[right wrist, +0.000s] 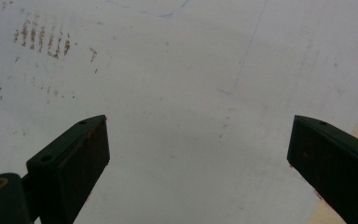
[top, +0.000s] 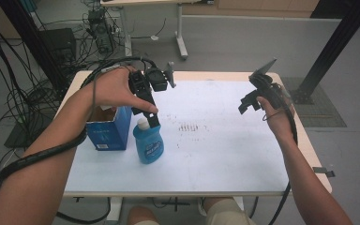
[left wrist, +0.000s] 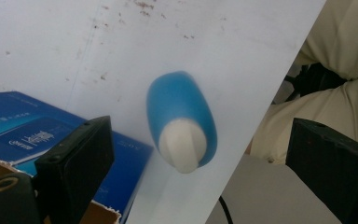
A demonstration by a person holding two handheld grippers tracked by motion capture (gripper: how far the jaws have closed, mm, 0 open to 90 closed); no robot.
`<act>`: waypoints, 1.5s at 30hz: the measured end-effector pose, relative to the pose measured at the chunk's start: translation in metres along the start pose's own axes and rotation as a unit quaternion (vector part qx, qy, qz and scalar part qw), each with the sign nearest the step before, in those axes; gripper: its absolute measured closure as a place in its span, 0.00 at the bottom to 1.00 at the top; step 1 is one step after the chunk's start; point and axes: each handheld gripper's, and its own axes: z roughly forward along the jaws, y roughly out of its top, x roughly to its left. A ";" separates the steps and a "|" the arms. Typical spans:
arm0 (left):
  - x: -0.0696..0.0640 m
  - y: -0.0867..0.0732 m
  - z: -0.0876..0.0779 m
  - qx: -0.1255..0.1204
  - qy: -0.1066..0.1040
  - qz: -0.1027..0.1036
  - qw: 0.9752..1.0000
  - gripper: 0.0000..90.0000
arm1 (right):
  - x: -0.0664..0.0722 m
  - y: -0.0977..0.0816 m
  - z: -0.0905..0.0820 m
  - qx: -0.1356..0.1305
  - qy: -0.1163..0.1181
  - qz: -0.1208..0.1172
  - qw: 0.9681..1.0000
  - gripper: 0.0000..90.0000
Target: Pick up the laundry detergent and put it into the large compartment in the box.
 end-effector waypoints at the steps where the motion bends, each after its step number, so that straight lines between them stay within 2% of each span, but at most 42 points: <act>1: 0.001 0.000 0.000 0.000 0.000 -0.002 1.000 0.09 | 0.000 0.000 0.000 0.000 0.000 0.000 1.000 0.06; 7: 0.009 -0.001 0.000 0.005 0.007 -0.014 1.000 0.09 | 0.000 -0.002 -0.002 -0.002 -0.002 0.001 1.000 0.06; 12: 0.015 -0.002 0.004 0.009 0.004 -0.022 1.000 0.09 | 0.000 -0.002 -0.002 -0.002 -0.001 0.002 1.000 0.06; 24: 0.014 0.003 0.017 0.018 -0.010 -0.018 1.000 0.09 | 0.000 -0.003 0.000 -0.002 0.001 0.001 1.000 0.06; 30: 0.015 0.002 0.026 0.023 -0.016 -0.026 0.999 0.09 | 0.000 -0.003 0.001 -0.002 0.001 0.002 1.000 0.06; 45: 0.016 -0.001 0.044 0.027 -0.014 -0.038 0.999 0.08 | 0.000 -0.004 0.002 -0.002 0.003 0.001 1.000 0.06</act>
